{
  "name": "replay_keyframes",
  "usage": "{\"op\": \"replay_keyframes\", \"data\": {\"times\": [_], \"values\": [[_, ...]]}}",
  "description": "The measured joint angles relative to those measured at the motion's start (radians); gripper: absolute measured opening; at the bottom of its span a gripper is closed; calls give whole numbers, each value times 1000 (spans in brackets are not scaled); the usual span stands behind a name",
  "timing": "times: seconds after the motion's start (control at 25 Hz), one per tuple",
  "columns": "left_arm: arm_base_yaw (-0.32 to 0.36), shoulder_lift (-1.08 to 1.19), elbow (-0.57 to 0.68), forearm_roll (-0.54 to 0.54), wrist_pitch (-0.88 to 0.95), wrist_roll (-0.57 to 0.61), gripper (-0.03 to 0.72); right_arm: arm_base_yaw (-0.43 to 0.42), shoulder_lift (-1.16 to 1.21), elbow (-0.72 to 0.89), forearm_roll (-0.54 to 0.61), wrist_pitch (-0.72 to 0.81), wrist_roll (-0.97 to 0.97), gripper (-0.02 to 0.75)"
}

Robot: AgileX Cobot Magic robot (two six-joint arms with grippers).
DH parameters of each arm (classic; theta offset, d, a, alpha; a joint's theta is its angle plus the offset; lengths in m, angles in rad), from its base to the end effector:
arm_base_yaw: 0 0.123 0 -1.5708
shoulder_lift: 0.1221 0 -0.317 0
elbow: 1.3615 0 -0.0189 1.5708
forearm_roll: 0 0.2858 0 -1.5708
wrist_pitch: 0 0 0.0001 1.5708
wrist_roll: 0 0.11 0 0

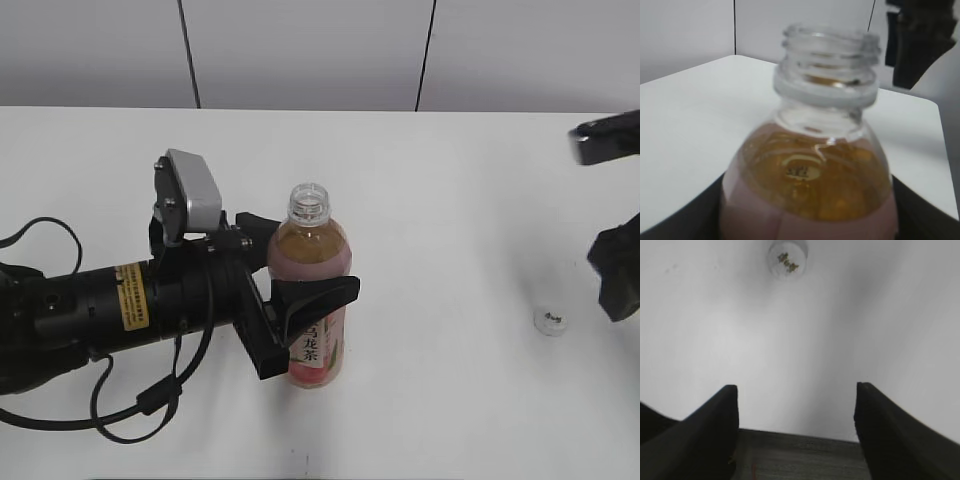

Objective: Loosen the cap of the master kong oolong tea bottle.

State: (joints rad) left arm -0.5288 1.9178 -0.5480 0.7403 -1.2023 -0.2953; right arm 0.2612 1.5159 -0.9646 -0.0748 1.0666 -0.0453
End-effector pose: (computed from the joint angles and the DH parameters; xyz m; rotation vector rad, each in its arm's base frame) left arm 0.2470 -0.2245 0.1206 0.9663 1.5439 -0.9597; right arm 0.2818 0.0679 0.2186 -0.5253 3.0482 -0.0952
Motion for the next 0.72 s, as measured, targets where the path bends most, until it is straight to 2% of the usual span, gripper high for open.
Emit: {"op": "replay_keyframes", "data": {"times": [0.2, 0.48, 0.72], "values": [[0, 0, 0, -1, 1, 0, 460, 0, -378, 103, 75, 29, 0, 544], [0, 0, 0, -1, 3, 0, 460, 0, -945, 347, 85, 13, -59, 544], [0, 0, 0, -2, 4, 0, 499, 0, -1309, 430, 84, 0, -79, 544]]}}
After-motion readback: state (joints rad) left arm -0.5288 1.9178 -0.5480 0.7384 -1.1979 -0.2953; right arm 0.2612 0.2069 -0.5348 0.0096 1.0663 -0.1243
